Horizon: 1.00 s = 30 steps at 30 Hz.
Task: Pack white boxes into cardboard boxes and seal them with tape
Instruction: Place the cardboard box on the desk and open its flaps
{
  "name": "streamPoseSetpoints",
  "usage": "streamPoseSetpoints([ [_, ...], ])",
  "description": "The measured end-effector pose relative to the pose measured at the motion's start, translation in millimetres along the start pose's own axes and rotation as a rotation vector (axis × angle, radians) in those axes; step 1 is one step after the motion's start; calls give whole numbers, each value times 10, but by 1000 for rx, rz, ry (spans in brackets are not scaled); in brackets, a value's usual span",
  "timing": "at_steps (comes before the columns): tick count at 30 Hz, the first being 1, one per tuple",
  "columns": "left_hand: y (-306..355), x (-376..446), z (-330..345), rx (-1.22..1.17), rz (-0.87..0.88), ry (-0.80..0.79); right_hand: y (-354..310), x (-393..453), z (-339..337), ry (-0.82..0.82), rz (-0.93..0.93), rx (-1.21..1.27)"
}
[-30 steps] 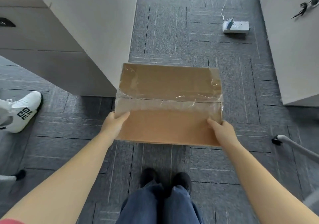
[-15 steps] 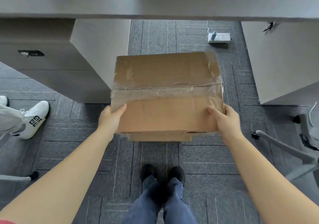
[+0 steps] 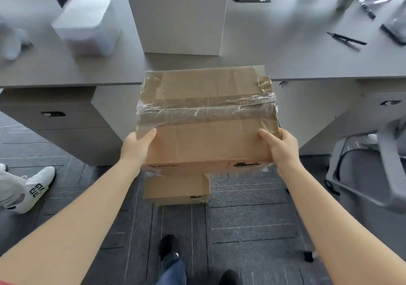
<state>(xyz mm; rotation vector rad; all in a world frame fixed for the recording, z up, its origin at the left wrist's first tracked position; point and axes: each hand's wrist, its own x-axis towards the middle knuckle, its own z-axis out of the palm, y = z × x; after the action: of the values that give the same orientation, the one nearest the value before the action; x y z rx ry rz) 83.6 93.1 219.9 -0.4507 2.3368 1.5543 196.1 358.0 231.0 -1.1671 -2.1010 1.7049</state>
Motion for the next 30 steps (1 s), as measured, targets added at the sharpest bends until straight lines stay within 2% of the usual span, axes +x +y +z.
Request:
streamPoseSetpoints([
  [7, 629, -581, 592, -35, 88, -67, -256, 18, -1004, 77, -80, 114],
  [14, 1206, -750, 1109, -45, 158, -52, -520, 326, -1581, 189, -175, 158],
  [30, 2729, 216, 2331, -47, 256, -100, -1382, 2080, -2053, 281, -209, 200],
])
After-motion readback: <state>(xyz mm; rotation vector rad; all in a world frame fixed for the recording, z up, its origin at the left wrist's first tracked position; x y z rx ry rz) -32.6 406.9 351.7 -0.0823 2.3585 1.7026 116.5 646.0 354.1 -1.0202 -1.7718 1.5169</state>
